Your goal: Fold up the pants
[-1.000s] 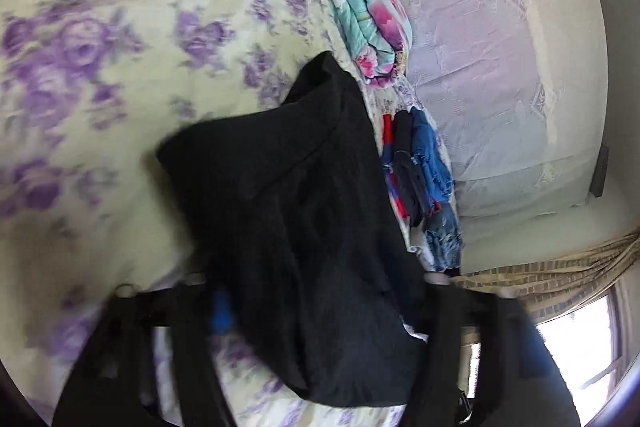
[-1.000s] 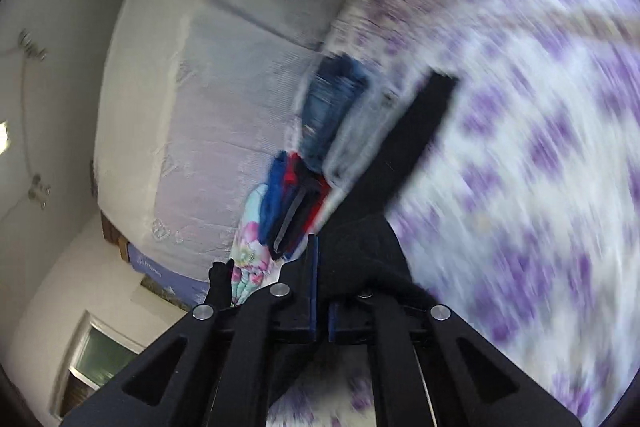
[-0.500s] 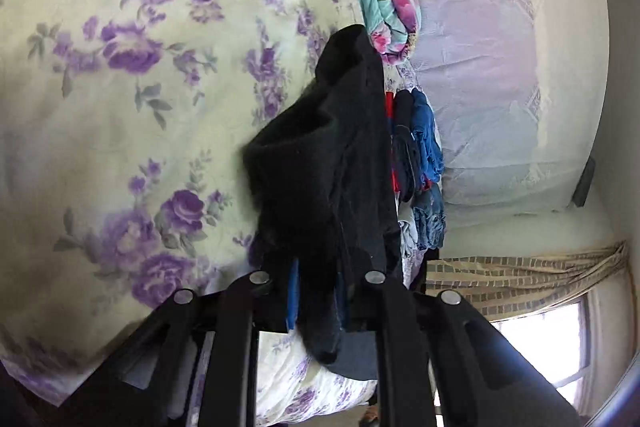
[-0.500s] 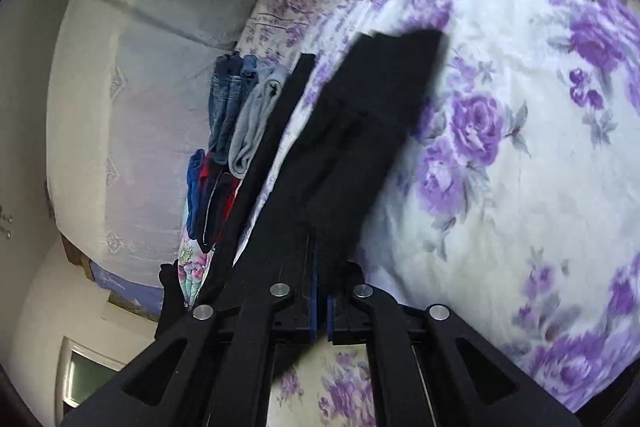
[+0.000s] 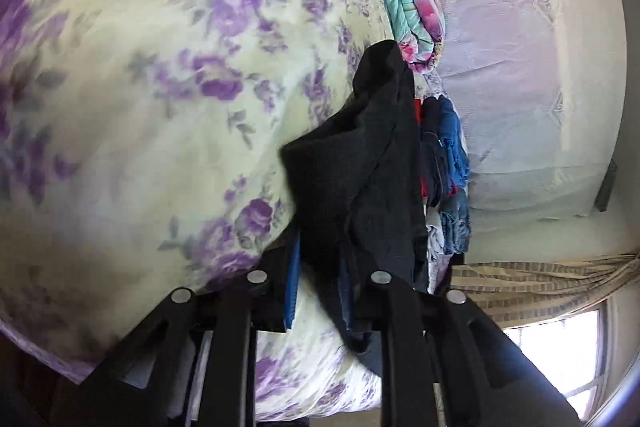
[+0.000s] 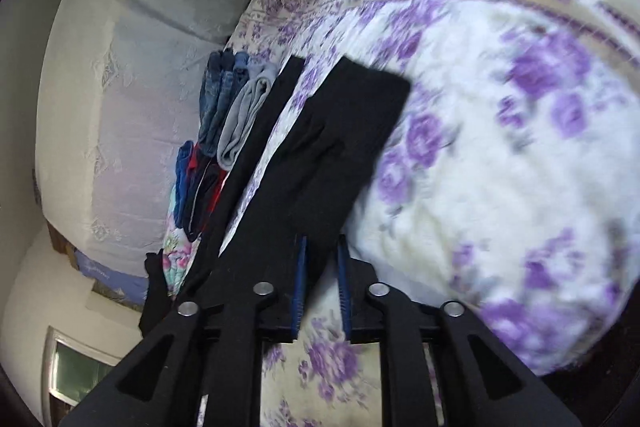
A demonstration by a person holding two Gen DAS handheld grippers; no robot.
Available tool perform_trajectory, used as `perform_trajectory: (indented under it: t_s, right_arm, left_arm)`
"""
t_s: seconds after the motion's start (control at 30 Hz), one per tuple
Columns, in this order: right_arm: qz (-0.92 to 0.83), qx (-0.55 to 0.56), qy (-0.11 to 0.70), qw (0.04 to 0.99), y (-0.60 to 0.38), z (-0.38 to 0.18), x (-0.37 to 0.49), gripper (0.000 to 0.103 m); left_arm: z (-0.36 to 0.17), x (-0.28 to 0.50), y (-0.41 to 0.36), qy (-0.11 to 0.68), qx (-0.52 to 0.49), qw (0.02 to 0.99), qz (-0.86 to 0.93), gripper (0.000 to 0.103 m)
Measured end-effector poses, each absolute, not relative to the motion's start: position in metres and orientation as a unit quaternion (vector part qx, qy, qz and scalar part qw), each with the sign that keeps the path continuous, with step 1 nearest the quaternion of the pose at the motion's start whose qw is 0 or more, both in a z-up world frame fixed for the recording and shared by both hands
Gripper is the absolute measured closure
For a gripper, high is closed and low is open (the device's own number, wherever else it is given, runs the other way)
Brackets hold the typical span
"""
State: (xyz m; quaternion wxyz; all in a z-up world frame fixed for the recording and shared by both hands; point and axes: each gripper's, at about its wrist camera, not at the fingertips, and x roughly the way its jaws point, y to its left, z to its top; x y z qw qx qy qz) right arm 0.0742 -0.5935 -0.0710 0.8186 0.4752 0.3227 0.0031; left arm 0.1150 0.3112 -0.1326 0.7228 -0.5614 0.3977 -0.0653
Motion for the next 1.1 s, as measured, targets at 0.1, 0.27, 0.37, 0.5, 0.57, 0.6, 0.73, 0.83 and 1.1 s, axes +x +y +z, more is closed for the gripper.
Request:
perform_trajectory:
  t_s: [0.1,0.27,0.37,0.5,0.57,0.6,0.73,0.83,1.1]
  right_arm:
    - [-0.036,0.440,0.300,0.846,-0.591,-0.049,0.062,0.058]
    - [-0.010,0.387,0.256,0.886,-0.569,-0.014,0.078,0.032]
    - [0.009,0.383,0.291,0.877,-0.558,-0.024,0.108,0.027]
    - [0.004,0.401,0.324,0.857,-0.562,-0.057,0.128,0.027]
    - [0.004,0.401,0.326,0.856,-0.562,-0.052,0.128,0.027]
    - [0.003,0.404,0.329,0.854,-0.563,-0.047,0.127,0.027]
    - [0.021,0.380,0.307,0.872,-0.562,-0.007,0.134,0.027]
    - [0.046,0.378,0.295,0.876,-0.562,0.014,0.156,0.026]
    - [0.066,0.419,0.322,0.846,-0.554,0.002,0.236,0.026]
  left_arm:
    - [-0.116,0.105,0.316,0.391,-0.539,0.744,-0.055,0.063]
    - [-0.042,0.090,0.298,0.336,-0.370,0.865,0.037,0.028]
    - [-0.020,0.101,0.269,0.332,-0.321,0.887,-0.022,0.014]
    - [-0.042,0.141,0.233,0.380,-0.290,0.876,-0.063,0.014]
    - [-0.074,0.162,0.229,0.431,-0.279,0.857,-0.039,0.015]
    - [-0.083,0.165,0.229,0.437,-0.281,0.854,-0.039,0.015]
    - [-0.057,0.162,0.225,0.420,-0.276,0.864,-0.046,0.015]
    - [-0.022,0.172,0.242,0.385,-0.300,0.871,-0.057,0.013]
    - [-0.024,0.304,0.289,0.429,-0.274,0.861,-0.008,0.011]
